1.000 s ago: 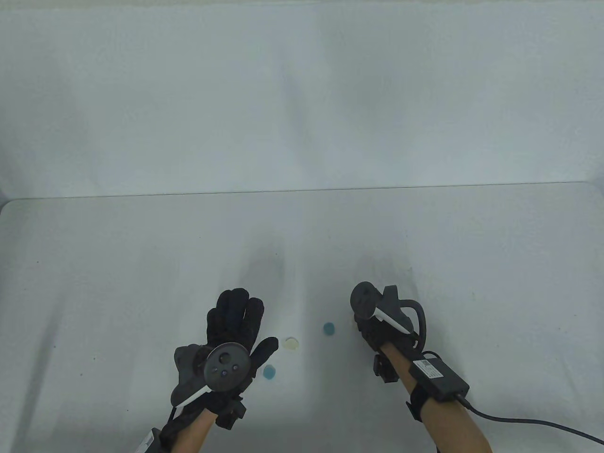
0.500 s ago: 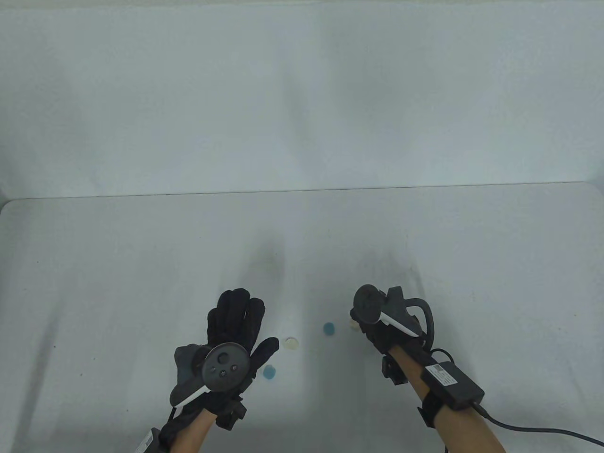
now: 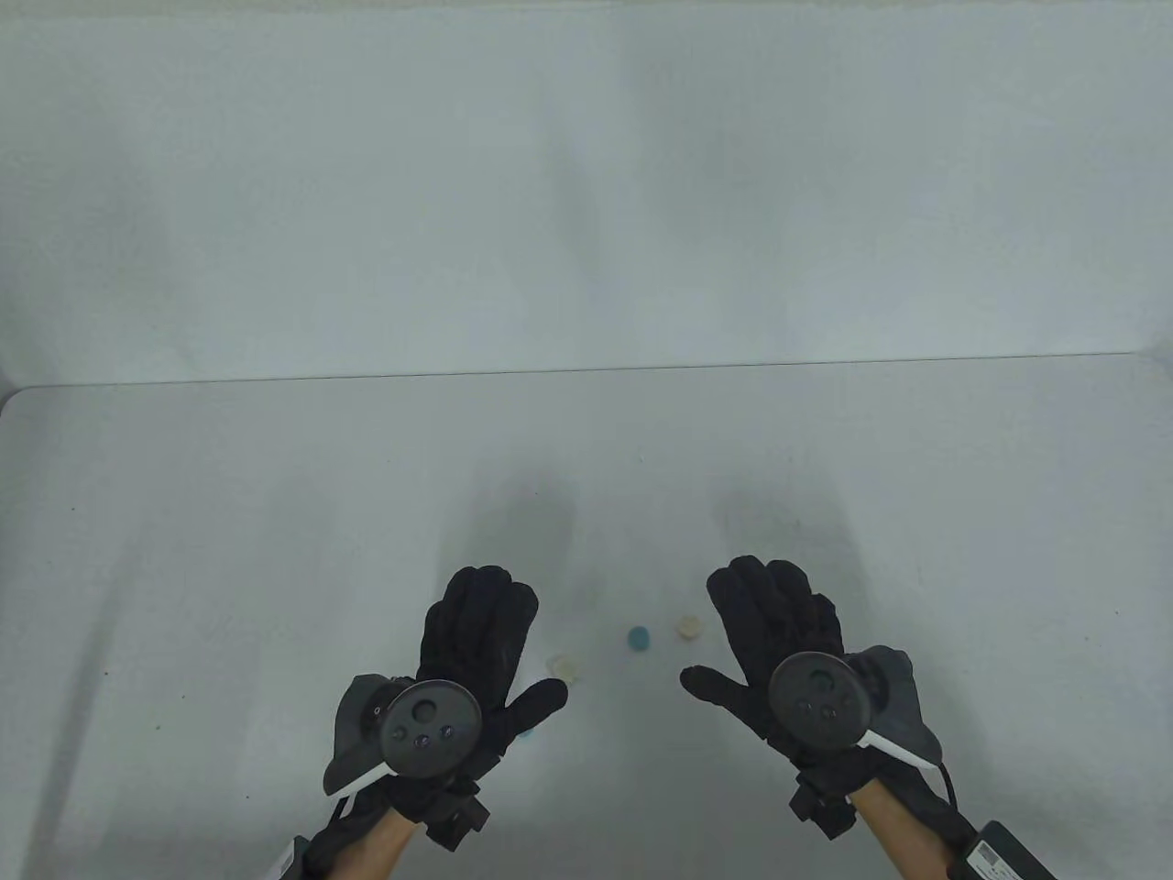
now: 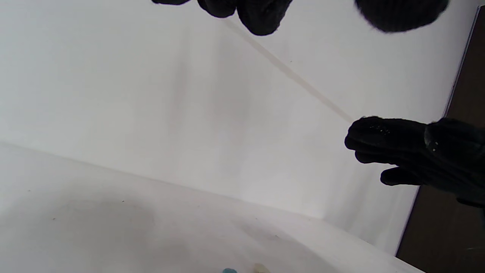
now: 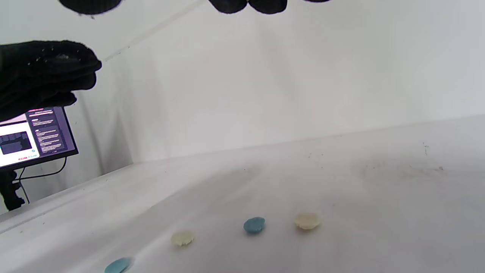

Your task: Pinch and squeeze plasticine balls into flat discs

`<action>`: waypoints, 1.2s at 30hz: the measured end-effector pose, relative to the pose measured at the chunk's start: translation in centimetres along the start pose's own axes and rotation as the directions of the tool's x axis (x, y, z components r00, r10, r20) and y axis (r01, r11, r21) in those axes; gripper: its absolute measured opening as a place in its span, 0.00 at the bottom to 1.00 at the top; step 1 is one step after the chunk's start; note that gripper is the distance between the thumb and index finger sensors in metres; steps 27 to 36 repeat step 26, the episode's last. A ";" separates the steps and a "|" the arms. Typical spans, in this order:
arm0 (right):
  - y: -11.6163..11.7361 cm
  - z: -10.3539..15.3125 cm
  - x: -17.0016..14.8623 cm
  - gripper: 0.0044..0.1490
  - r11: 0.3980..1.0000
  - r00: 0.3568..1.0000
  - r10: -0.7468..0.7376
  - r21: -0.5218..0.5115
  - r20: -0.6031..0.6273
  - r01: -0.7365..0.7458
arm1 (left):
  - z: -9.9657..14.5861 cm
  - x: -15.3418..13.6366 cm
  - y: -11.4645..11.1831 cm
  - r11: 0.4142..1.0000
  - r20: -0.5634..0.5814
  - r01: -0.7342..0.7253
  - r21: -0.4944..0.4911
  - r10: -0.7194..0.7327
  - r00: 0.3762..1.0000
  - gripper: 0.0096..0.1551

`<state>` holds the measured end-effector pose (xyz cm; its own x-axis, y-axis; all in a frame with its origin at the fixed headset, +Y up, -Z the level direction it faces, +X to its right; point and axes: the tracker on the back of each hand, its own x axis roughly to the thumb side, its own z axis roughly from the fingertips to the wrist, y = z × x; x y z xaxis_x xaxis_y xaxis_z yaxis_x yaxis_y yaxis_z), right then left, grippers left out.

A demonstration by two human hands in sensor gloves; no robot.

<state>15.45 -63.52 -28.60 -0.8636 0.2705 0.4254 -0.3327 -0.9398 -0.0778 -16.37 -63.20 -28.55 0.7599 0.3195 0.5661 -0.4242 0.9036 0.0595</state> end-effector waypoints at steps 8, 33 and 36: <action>1.9 1.2 -1.0 0.61 0.998 0.998 0.059 0.024 0.027 -0.059 | 0.1 0.5 -0.5 0.998 0.029 0.052 -0.036 -0.051 0.998 0.57; 2.2 1.5 -1.9 0.60 1.000 1.000 0.001 0.024 0.025 -0.001 | -0.3 -0.1 -2.2 0.991 -0.012 0.074 -0.115 -0.076 0.997 0.56; 2.2 1.5 -1.9 0.60 1.000 1.000 0.001 0.024 0.025 -0.001 | -0.3 -0.1 -2.2 0.991 -0.012 0.074 -0.115 -0.076 0.997 0.56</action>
